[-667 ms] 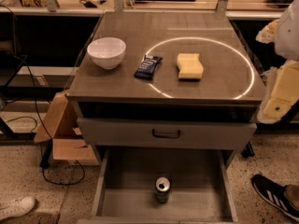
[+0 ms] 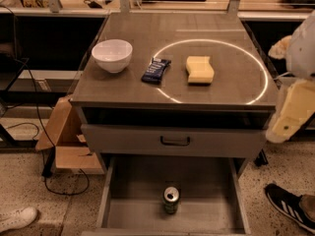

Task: Pick green can from middle drawer and place on counter

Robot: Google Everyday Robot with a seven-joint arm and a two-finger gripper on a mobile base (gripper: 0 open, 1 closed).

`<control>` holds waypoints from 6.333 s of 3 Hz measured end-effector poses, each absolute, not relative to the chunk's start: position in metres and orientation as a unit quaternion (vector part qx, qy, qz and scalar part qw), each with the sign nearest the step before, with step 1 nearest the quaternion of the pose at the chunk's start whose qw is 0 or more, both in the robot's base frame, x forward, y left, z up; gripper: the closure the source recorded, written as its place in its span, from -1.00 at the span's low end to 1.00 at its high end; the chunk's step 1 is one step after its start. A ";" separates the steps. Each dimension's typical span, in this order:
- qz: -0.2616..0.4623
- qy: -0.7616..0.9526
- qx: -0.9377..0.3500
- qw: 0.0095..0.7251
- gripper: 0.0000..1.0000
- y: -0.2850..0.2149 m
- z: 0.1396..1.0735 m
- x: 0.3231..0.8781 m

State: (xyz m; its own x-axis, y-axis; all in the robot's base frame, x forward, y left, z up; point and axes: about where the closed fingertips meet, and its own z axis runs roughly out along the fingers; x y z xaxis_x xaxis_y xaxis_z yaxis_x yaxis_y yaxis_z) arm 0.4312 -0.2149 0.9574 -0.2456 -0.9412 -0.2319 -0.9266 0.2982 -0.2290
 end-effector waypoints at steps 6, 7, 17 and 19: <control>0.131 0.781 -0.553 0.259 -1.00 -0.219 0.791 0.423; 0.160 0.757 -0.570 0.277 -1.00 -0.221 0.763 0.425; 0.287 0.756 -0.497 0.314 -1.00 -0.172 0.593 0.396; 0.296 0.758 -0.487 0.318 -1.00 -0.175 0.584 0.395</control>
Offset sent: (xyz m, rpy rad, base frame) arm -0.0180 0.0133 -0.1151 0.1414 0.0155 -0.1372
